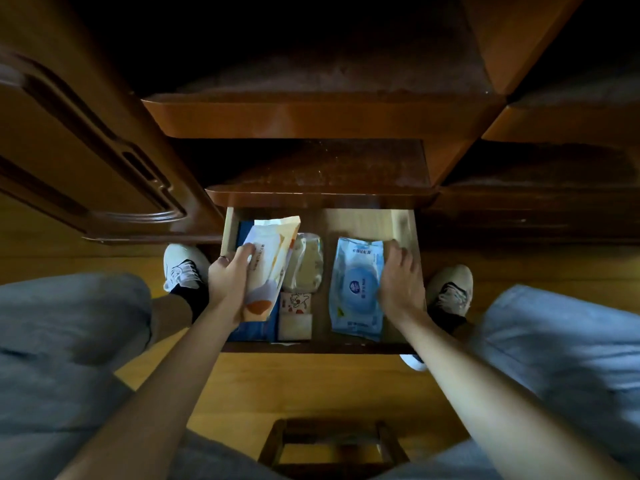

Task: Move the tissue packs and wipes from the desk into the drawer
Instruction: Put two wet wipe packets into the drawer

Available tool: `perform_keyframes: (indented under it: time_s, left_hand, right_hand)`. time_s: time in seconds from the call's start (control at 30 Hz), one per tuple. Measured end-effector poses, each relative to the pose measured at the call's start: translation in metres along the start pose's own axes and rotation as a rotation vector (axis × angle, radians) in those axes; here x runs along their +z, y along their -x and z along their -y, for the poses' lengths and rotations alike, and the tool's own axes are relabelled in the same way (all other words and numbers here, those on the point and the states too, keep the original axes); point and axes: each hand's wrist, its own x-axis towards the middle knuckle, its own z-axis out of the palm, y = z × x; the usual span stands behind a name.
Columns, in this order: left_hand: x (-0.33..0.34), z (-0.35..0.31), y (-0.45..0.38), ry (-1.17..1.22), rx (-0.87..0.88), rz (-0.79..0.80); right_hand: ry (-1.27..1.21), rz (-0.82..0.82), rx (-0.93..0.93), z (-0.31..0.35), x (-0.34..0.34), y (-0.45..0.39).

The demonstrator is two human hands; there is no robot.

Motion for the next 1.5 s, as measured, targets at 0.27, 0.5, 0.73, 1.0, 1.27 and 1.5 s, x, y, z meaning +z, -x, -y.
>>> perform_keyframes:
  time_s: [0.27, 0.5, 0.73, 1.0, 1.27, 1.5]
  left_hand:
    - [0.010, 0.002, 0.005, 0.056, -0.036, 0.107]
    - [0.006, 0.009, 0.001, 0.038, -0.125, 0.148]
    - [0.015, 0.015, -0.008, 0.014, -0.138, 0.176]
    - [0.029, 0.024, -0.013, 0.005, -0.075, 0.212]
    - [0.019, 0.031, -0.014, 0.007, -0.115, 0.208]
    - [0.013, 0.030, -0.008, -0.079, -0.058, 0.188]
  right_hand:
    - [0.171, 0.444, -0.281, 0.027, 0.039, -0.012]
    - [0.250, 0.619, -0.238, 0.038, 0.064, -0.039]
    - [0.237, 0.550, -0.327, 0.007, 0.072, -0.031]
    - [0.223, 0.513, -0.345, -0.022, 0.065, -0.023]
    - [0.151, 0.527, -0.328, -0.025, 0.066, -0.017]
    - [0.151, 0.416, -0.096, -0.021, 0.064, -0.013]
